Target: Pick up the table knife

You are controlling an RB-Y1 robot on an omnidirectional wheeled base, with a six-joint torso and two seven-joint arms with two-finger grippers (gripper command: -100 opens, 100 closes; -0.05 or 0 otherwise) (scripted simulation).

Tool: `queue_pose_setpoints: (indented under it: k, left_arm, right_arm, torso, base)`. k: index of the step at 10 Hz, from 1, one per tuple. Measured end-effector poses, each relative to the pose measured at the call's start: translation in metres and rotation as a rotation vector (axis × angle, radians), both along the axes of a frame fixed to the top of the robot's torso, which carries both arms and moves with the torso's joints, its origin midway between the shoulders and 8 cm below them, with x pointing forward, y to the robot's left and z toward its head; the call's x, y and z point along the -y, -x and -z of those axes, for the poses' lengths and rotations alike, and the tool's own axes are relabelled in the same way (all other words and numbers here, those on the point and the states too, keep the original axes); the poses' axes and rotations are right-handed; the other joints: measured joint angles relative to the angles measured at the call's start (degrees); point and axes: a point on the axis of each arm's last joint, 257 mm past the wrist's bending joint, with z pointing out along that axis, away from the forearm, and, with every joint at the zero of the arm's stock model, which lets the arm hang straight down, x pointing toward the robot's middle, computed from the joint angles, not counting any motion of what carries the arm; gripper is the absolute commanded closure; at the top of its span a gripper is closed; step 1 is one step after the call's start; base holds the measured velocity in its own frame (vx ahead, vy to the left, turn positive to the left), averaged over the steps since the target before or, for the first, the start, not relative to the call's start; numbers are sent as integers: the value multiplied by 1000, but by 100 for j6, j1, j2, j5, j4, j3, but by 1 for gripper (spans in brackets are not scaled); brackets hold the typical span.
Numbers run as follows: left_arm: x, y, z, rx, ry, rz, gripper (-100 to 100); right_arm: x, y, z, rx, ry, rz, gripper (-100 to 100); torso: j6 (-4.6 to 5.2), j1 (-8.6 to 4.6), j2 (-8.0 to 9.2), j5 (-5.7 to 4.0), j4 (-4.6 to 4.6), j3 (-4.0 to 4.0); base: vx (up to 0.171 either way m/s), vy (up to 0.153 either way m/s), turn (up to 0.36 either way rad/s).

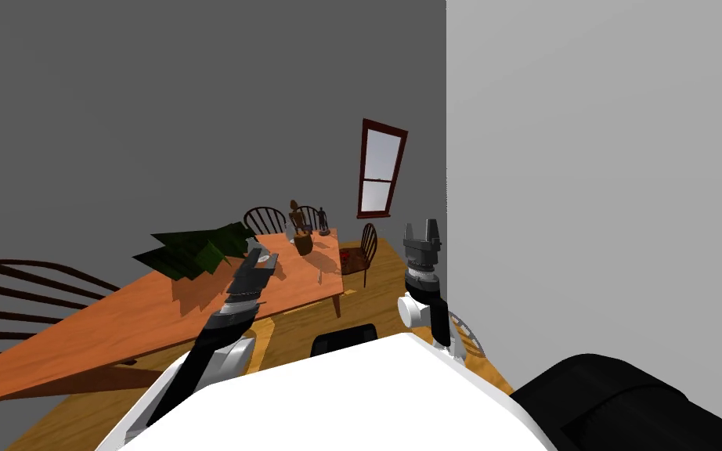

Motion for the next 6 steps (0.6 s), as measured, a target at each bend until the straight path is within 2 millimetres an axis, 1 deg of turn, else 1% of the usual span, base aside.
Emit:
queue_pose_setpoints:
  k: [2,4,6]
  left_arm:
    - [-7,-6,24,-50,-35,-9,-100]
    - [-17,-10,49,-101,-78,-19,-100]
    - [-24,-13,72,-151,-110,-32,-100]
  right_arm:
    - [0,0,0,0,0,0,0]
    - [0,0,0,0,0,0,0]
    - [0,0,0,0,0,0,0]
  torso:
    - [-1,-7,-4,-3,-1,-2]
    - [1,-23,-6,-6,-1,-3]
    - [0,-12,-4,-4,-1,-2]
  base:
    - [21,-114,-45]
    - [20,-141,-65]
    - [17,-101,-57]
